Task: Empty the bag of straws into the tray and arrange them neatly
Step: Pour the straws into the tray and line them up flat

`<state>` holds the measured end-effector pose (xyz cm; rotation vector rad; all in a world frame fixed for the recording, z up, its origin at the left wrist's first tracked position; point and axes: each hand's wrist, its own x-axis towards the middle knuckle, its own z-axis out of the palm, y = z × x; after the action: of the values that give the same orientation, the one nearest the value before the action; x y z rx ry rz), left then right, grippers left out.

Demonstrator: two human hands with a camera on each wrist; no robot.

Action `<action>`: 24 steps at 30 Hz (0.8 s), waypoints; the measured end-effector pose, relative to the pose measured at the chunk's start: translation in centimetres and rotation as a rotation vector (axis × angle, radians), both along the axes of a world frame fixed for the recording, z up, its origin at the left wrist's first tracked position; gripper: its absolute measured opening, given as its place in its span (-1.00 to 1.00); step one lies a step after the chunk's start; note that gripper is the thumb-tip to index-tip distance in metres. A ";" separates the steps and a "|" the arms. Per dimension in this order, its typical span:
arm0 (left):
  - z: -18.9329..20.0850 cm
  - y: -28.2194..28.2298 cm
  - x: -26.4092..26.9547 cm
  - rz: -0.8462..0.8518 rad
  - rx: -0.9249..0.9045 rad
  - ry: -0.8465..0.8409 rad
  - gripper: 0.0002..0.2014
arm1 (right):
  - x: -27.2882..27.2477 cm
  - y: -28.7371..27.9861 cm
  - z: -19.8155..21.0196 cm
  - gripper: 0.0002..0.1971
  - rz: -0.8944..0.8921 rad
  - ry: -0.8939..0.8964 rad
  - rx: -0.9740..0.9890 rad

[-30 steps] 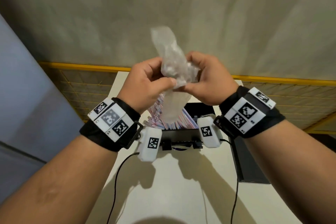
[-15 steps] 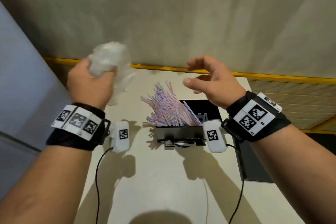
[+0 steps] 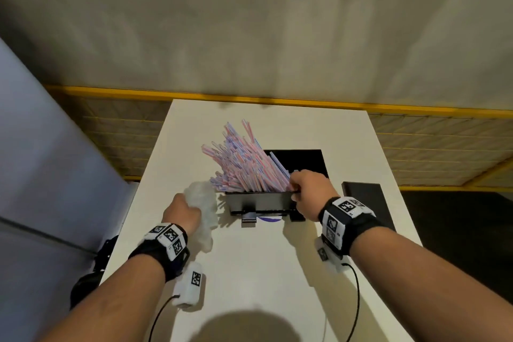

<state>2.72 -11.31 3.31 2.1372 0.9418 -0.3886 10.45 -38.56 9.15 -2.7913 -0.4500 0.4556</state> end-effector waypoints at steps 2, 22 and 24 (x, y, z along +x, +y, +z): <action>-0.3 -0.3 -0.1 0.034 0.033 -0.030 -0.58 | -0.3 -0.1 -0.4 -0.74 -0.001 0.037 0.098; -0.5 -0.3 -0.6 -0.504 0.294 -0.047 -0.37 | 0.8 1.9 -0.1 -0.11 -0.207 0.376 0.148; 0.4 -0.4 -0.3 -0.498 0.256 -0.129 -0.41 | 1.6 2.5 0.0 -0.34 -0.216 0.429 0.150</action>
<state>2.38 -11.74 3.71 2.5952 0.3920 -0.3790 12.09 -36.07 9.13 -2.4641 -0.0811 0.8995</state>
